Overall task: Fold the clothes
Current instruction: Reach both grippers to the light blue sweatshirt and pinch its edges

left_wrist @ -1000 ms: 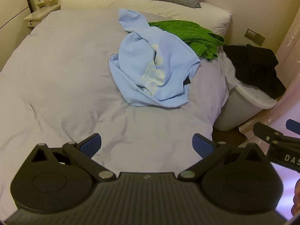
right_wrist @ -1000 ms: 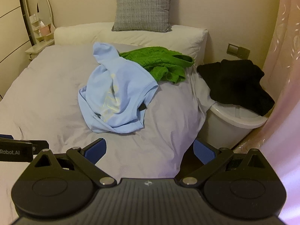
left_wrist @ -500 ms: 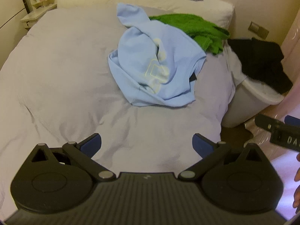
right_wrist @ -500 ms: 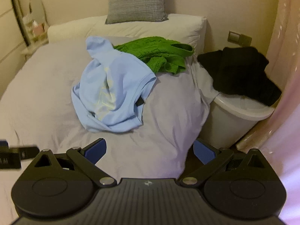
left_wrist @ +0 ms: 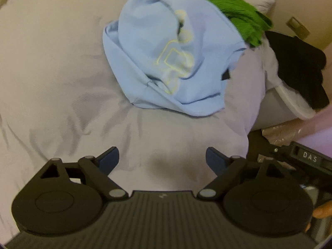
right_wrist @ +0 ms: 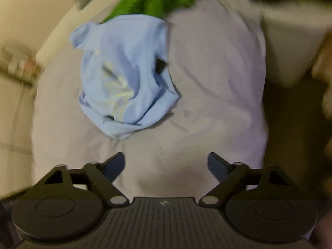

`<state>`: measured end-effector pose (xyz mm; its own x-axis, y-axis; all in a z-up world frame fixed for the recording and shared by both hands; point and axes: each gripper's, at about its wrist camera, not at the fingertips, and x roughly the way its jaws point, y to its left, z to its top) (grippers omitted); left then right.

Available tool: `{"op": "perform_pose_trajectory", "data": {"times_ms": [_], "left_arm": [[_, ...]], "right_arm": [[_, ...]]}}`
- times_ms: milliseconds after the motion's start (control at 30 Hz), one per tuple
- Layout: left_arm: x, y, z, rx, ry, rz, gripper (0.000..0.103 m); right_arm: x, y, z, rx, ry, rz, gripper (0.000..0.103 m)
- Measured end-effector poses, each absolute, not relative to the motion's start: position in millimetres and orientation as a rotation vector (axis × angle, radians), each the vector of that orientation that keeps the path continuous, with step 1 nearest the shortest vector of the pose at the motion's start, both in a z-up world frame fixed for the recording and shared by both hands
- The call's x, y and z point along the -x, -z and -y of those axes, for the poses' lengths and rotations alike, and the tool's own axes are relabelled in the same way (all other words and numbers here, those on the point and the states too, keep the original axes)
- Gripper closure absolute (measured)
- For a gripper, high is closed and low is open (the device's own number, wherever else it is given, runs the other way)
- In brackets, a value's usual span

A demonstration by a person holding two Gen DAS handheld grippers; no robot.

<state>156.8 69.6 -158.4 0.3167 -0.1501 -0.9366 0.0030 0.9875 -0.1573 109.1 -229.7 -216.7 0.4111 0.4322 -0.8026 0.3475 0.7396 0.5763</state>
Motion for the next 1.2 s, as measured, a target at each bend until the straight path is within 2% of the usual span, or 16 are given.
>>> {"op": "perform_pose_trajectory", "data": {"times_ms": [67,133,233,433,600,733,767,900,933,967,1000,1033,1067,1100,1200], "left_arm": [[-174.0,170.8,-77.2,0.171,0.099,-1.263,0.015],[-189.9,182.0,-83.9,0.207,0.097,-1.273,0.016],[-211.0,199.4,-94.7,0.264,0.099,-1.281,0.021],[-255.0,234.4,-125.2,0.444,0.059,-1.270,0.021],[-291.9,260.8,-154.8,0.603,-0.001,-1.229,0.031],[-317.6,285.4,-175.1,0.730,-0.049,-1.214,0.049],[-322.6,292.3,-178.8,0.757,-0.059,-1.216,0.052],[-341.1,316.3,-189.1,0.841,-0.091,-1.233,0.053],[-344.7,320.4,-189.5,0.858,-0.089,-1.238,0.062],[-346.8,321.2,-188.5,0.860,-0.078,-1.241,0.080],[-348.7,321.8,-187.4,0.861,-0.069,-1.244,0.088],[-348.0,319.4,-186.2,0.844,-0.069,-1.243,0.092],[-347.2,316.6,-185.1,0.827,-0.068,-1.240,0.096],[-344.8,309.5,-184.6,0.808,-0.061,-1.230,0.097],[-333.0,282.7,-185.0,0.765,-0.034,-1.188,0.099]], "right_arm": [[-118.5,242.7,235.3,-0.924,-0.024,-1.186,0.021],[-127.2,266.8,237.4,-1.024,0.007,-1.181,0.034],[-138.3,295.8,235.1,-1.103,0.021,-1.151,0.043],[-153.2,339.9,222.0,-1.230,0.035,-1.068,0.044],[-166.1,358.1,216.3,-1.269,0.069,-1.035,0.045],[-174.6,367.9,214.7,-1.273,0.080,-1.024,0.066],[-175.7,370.2,215.2,-1.281,0.081,-1.019,0.066],[-180.7,377.2,216.6,-1.319,0.085,-1.002,0.066],[-183.4,378.3,215.8,-1.318,0.083,-1.004,0.066],[-186.1,379.5,214.9,-1.318,0.081,-1.007,0.067],[-188.7,379.7,213.9,-1.314,0.076,-1.009,0.079],[-191.4,378.2,212.5,-1.304,0.066,-1.010,0.095],[-193.7,375.7,211.4,-1.292,0.057,-1.009,0.095],[-194.3,370.9,210.8,-1.282,0.049,-0.998,0.099],[-191.1,344.3,211.6,-1.241,0.004,-0.931,0.100]]}}
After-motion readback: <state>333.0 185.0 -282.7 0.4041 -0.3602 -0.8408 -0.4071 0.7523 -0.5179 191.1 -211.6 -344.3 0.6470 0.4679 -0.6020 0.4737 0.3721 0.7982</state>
